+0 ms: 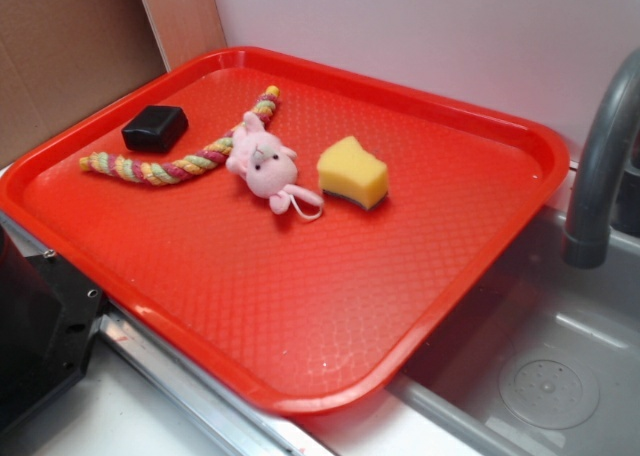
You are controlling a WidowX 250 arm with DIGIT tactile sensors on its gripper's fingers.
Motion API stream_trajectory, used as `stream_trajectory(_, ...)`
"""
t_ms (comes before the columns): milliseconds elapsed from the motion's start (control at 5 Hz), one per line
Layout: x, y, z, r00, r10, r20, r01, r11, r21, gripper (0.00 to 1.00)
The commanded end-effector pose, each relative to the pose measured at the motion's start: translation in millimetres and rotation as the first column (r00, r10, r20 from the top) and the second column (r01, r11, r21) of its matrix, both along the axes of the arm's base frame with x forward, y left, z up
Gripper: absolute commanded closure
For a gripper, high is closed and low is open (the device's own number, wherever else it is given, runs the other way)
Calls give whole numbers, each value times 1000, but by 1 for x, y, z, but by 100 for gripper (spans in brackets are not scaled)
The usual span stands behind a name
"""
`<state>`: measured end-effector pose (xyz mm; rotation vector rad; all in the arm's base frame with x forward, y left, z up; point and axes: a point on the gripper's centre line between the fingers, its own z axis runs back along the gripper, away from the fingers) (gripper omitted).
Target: Grab the black box.
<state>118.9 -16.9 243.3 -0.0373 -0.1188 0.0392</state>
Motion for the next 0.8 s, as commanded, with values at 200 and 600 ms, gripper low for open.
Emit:
stream_trajectory(200,10,33,-40,967,247,57,-250,966,61,0)
stream_trajectory(600,59,88,-87,902,406,147,-425,895,135,0)
